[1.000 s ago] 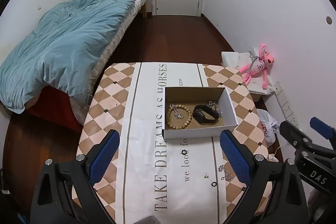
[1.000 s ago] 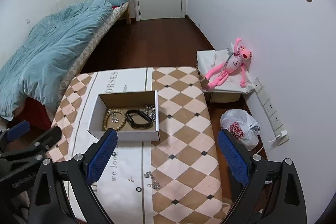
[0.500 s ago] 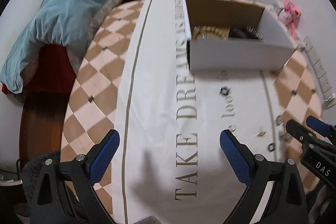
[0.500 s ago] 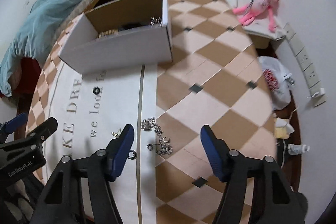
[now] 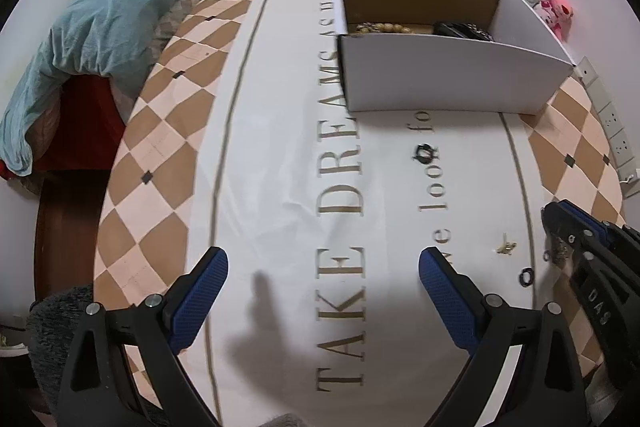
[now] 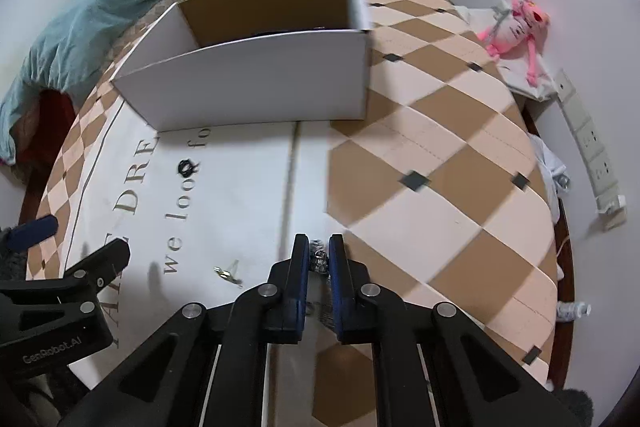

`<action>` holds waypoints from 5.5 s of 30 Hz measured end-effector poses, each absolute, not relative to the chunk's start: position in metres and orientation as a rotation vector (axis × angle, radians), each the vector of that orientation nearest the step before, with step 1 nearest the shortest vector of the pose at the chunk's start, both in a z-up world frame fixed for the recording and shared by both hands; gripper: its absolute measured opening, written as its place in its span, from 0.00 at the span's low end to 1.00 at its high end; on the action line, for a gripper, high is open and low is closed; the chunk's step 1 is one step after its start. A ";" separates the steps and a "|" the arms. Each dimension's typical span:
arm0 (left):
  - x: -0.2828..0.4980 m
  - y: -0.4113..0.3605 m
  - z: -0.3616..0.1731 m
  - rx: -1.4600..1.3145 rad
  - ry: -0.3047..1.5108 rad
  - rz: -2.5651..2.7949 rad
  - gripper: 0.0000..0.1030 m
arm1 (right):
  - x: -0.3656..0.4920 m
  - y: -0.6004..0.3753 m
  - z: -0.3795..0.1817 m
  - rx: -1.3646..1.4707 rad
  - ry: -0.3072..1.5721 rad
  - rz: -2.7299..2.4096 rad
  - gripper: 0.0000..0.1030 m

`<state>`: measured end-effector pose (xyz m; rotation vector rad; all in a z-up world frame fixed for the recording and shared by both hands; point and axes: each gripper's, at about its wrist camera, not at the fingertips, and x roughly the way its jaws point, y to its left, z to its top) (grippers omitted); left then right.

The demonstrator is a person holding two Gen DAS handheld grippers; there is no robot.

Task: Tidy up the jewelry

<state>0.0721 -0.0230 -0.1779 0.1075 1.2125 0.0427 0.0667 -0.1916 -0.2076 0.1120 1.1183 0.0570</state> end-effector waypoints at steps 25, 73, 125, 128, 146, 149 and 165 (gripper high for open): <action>0.069 -0.106 -0.188 0.116 1.176 -0.264 0.14 | 0.037 -0.261 -0.189 0.279 1.070 -0.048 0.10; 0.251 -0.030 -0.107 -0.019 1.209 -0.326 0.07 | 0.240 -0.192 -0.072 0.171 1.069 0.242 0.10; 0.138 -0.016 -0.046 0.032 0.926 -0.024 0.97 | 0.131 -0.204 -0.068 -0.030 0.992 -0.133 0.96; 0.126 -0.016 -0.034 0.013 0.908 -0.027 0.97 | 0.117 -0.205 -0.050 -0.014 0.954 -0.134 0.96; 0.070 -0.008 -0.047 0.005 0.956 0.008 0.97 | 0.051 -0.206 -0.052 0.044 0.957 -0.097 0.96; 0.062 -0.007 -0.083 0.036 1.024 0.026 0.97 | 0.042 -0.202 -0.098 0.041 1.046 -0.074 0.95; 0.052 0.009 -0.187 0.125 1.229 0.047 0.97 | 0.028 -0.155 -0.212 -0.009 1.167 0.033 0.51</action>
